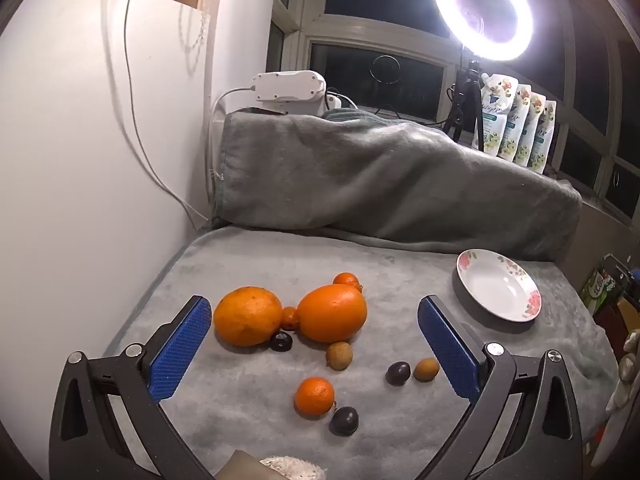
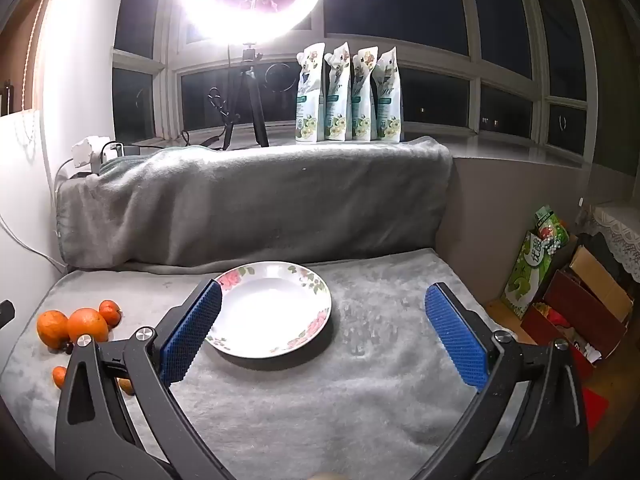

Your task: Organize fruits

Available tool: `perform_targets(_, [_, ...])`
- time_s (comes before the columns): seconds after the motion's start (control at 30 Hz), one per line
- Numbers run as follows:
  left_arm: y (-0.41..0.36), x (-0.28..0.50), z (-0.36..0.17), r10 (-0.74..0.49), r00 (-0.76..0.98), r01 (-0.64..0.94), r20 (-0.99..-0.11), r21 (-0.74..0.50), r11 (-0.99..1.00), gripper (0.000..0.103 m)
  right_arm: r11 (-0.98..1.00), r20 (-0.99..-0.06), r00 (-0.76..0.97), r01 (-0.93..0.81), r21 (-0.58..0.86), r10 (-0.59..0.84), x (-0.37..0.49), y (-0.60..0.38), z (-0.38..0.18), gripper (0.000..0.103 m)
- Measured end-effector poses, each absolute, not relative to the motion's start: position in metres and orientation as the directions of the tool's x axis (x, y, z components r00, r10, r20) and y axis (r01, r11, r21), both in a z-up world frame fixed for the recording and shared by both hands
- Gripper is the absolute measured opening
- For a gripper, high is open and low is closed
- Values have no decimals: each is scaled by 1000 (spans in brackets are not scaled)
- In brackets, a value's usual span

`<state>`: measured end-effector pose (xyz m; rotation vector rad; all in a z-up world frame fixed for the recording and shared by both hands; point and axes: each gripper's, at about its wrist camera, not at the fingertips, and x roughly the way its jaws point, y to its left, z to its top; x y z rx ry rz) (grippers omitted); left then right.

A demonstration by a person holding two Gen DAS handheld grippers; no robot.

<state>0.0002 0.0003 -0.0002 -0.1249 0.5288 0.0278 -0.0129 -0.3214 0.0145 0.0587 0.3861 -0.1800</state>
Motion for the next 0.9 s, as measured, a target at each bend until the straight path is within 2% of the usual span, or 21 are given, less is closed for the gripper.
perform_targets(0.9, [-3,-2,-1,0,864,-60,-503,-103,993,102,983,-403,903,180,35,-150,-13,-322,13,103])
